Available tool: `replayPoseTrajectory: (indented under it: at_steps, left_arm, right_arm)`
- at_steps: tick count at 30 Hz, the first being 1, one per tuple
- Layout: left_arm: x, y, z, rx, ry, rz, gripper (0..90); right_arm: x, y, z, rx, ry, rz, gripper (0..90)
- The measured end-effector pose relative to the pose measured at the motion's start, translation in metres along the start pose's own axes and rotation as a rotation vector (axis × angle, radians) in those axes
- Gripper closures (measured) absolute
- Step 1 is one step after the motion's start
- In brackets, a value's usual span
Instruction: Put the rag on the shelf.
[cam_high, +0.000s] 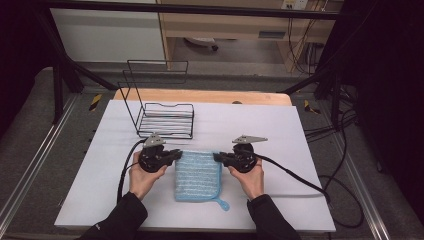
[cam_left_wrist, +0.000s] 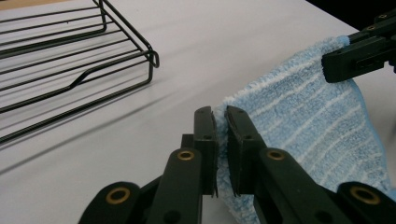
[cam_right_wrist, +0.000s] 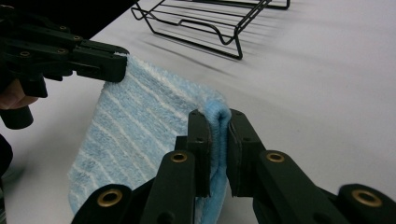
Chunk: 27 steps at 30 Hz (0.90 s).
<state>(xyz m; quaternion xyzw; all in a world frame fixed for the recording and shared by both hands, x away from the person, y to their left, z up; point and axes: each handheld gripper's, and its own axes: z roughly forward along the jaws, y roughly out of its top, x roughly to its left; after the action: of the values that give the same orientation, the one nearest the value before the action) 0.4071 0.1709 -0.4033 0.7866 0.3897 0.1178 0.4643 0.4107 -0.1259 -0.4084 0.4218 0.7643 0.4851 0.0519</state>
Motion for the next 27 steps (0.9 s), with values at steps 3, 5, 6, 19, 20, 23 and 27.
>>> replayPoseTrajectory:
  at_steps: [3,5,6,19,20,23,27]
  left_arm:
    - [-0.001,0.001,-0.002,-0.01,-0.002,0.001,83.2]
    - [-0.001,0.003,-0.004,-0.016,0.0,0.003,83.3]
    - [-0.002,0.003,-0.005,-0.022,-0.001,0.002,83.3]
    - [-0.012,0.017,-0.025,-0.097,-0.01,0.027,83.4]
    - [-0.012,0.018,-0.027,-0.104,-0.011,0.03,83.4]
    - [-0.015,0.022,-0.032,-0.12,-0.01,0.042,83.4]
    - [-0.019,0.027,-0.04,-0.145,0.0,0.059,83.4]
  right_arm:
    - [0.001,0.002,-0.003,-0.015,0.002,-0.01,81.9]
    - [0.003,0.003,-0.005,-0.023,-0.004,-0.019,81.9]
    - [0.004,0.004,-0.006,-0.027,-0.004,-0.027,82.0]
    - [0.018,0.018,-0.03,-0.115,-0.004,-0.071,82.1]
    - [0.018,0.018,-0.03,-0.115,-0.004,-0.071,82.1]
    - [0.022,0.022,-0.035,-0.135,-0.008,-0.093,82.2]
    - [0.028,0.026,-0.041,-0.164,-0.014,-0.118,82.2]
